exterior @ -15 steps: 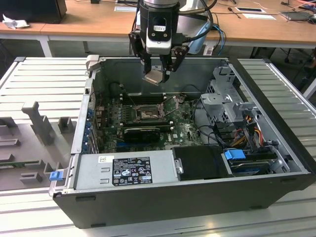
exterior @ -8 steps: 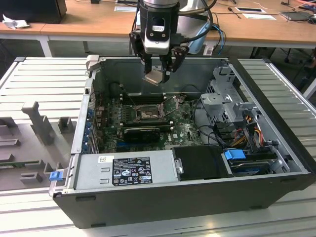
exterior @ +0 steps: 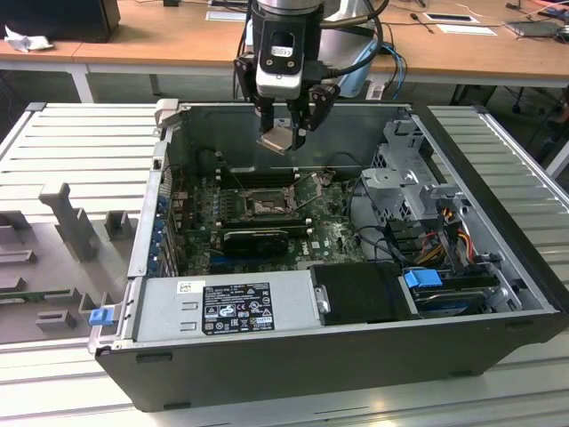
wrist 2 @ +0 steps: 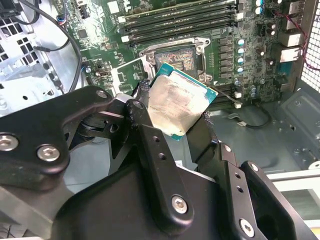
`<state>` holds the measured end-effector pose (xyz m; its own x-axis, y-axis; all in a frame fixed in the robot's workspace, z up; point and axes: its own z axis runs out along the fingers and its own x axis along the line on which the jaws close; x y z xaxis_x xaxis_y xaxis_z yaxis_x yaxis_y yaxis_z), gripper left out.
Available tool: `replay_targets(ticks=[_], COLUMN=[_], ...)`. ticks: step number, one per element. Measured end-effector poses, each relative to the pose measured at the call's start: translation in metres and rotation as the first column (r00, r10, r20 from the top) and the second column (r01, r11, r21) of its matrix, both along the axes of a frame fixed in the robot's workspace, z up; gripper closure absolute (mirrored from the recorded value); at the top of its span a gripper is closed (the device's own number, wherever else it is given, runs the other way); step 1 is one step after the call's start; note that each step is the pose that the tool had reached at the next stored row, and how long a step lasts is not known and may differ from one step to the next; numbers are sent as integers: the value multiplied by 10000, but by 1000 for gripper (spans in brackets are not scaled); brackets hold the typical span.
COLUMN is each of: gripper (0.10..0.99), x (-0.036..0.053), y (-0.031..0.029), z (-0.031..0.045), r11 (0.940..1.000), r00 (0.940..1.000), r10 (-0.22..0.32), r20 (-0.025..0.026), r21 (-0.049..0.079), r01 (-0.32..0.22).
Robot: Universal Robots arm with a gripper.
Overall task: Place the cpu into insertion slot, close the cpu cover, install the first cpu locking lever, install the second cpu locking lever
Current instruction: 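Place the cpu into insertion slot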
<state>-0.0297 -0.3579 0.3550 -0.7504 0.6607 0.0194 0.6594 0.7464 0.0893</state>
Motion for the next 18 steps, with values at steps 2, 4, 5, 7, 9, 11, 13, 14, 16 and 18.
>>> replay_targets(ticks=[2, 4, 5, 7, 9, 11, 13, 14, 16, 18], gripper=[545, 545, 545, 545, 545, 545, 545, 545, 545, 545], x=[0, 0, 0, 0, 0, 0, 0, 0, 0, 0], y=[0, 0, 0, 0, 0, 0, 0, 0, 0, 0], z=[-1, -2, -3, -3, -4, -4, -5, -5, -6, -7], r11=[10000, 9998, 9996, 9994, 9991, 9987, 9980, 9976, 9969, 9960], r00=[10000, 9998, 9996, 9994, 9991, 9987, 9980, 9976, 9969, 9960], r10=[-65, -184, -270, -350, -424, -518, -632, -699, -783, -894], r20=[1, 1, 0, 0, 0, 0, 0, 1, 0, 0], r21=[0, 0, 0, 0, 0, 0, 0, 0, 0, 0], r01=[65, 184, 270, 350, 424, 518, 632, 699, 783, 894])
